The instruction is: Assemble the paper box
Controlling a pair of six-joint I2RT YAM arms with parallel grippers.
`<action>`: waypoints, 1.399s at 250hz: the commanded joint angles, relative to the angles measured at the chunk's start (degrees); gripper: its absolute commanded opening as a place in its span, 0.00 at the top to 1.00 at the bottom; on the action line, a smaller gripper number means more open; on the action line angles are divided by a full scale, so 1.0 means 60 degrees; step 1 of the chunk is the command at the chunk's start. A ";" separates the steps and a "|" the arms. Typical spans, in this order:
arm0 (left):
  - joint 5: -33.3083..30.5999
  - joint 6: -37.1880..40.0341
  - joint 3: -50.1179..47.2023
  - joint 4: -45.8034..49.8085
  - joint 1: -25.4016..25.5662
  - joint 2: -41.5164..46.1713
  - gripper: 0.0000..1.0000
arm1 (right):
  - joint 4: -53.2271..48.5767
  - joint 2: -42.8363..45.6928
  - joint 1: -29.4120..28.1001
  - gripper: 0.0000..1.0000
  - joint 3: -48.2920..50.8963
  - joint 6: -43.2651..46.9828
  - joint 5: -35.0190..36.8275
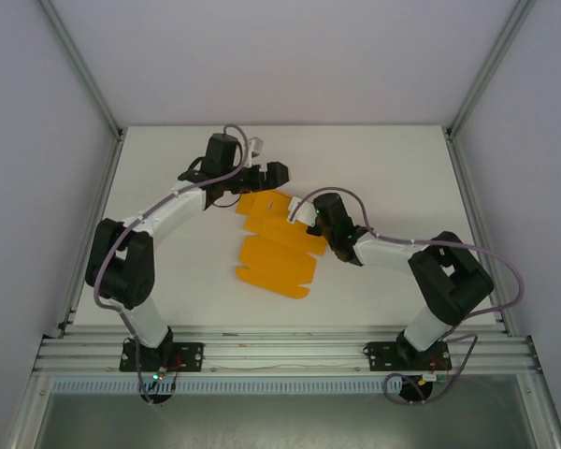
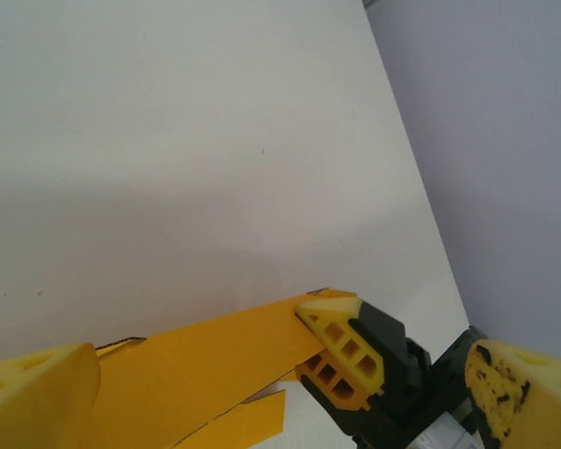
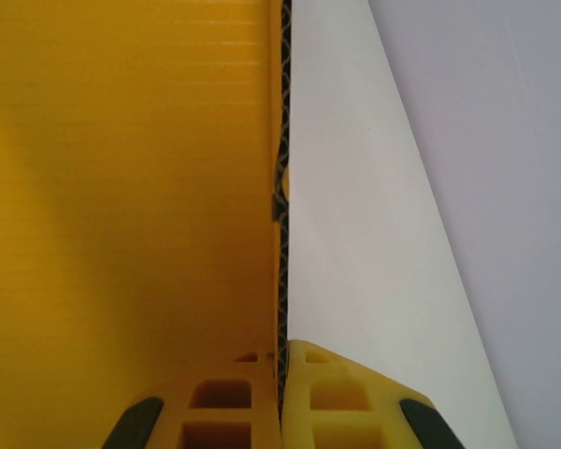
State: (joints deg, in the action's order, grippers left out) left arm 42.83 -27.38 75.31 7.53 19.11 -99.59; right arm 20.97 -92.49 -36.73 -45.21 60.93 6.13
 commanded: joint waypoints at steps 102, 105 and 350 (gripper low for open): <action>0.1120 -0.1269 -0.0652 -0.1593 0.0411 -0.0278 0.11 | 0.0630 0.0221 -0.0135 1.00 -0.0338 -0.0721 0.0091; 0.1123 -0.1291 -0.0654 -0.1645 0.0424 -0.0297 0.12 | 0.0642 0.0235 -0.0132 1.00 -0.0326 -0.0717 0.0075; -0.2582 0.0131 -0.2414 0.0043 0.0345 0.2225 0.04 | 0.0295 0.1327 -0.0132 1.00 0.0491 -0.0557 0.0202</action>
State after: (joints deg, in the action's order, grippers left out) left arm 37.74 -32.99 65.06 2.39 22.41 -94.65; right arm 23.51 -87.99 -38.20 -43.05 58.74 7.94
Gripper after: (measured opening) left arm 0.827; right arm 0.054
